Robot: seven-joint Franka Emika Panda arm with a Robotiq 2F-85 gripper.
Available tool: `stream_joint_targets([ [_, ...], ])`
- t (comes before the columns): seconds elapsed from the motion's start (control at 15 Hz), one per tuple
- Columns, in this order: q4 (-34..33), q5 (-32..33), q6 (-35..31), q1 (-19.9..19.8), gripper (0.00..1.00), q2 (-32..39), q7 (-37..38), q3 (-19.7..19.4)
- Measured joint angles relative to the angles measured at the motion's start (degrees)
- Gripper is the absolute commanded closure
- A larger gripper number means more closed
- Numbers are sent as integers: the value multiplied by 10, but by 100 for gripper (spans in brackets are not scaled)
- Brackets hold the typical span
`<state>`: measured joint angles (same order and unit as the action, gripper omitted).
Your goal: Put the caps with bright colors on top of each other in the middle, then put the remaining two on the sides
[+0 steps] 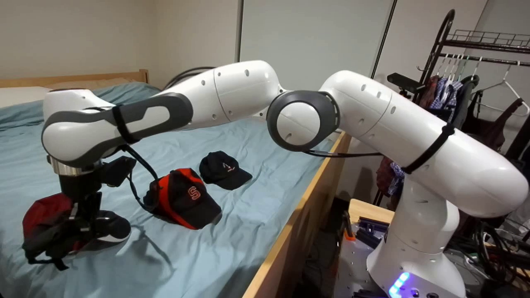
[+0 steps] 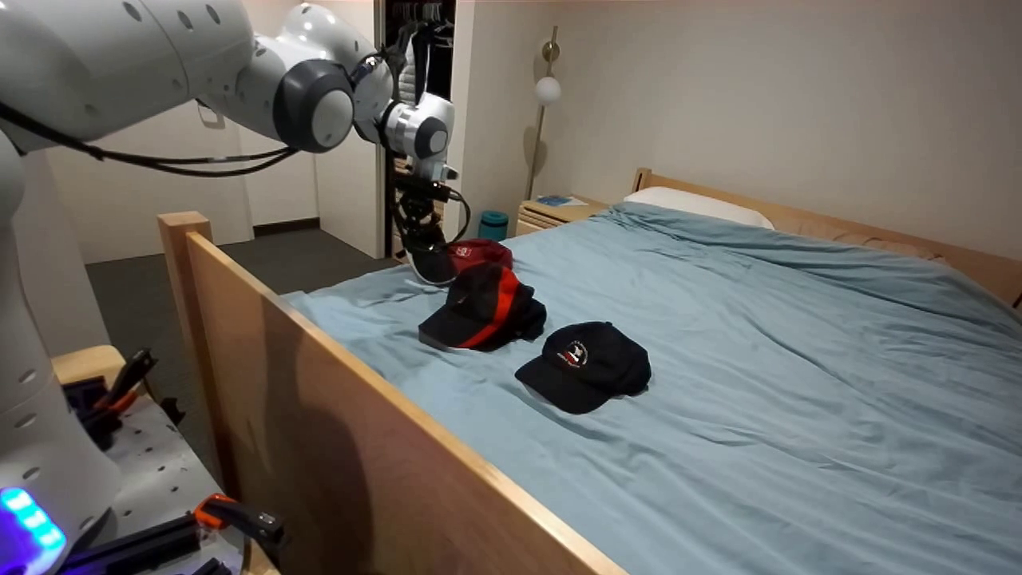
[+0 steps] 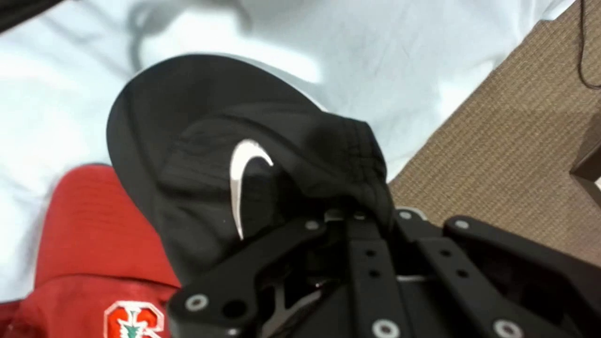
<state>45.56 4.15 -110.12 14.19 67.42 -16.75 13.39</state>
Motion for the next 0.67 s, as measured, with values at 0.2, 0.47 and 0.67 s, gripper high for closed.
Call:
stream_joint_targets([
  [0.2, 64, 1, -9, 0, 96, -43, 79, -33],
  [0.47, 160, -1, -31, -1, 96, -110, 151, -46],
  [0.67, 207, -1, -54, -1, 96, -136, 151, -45],
])
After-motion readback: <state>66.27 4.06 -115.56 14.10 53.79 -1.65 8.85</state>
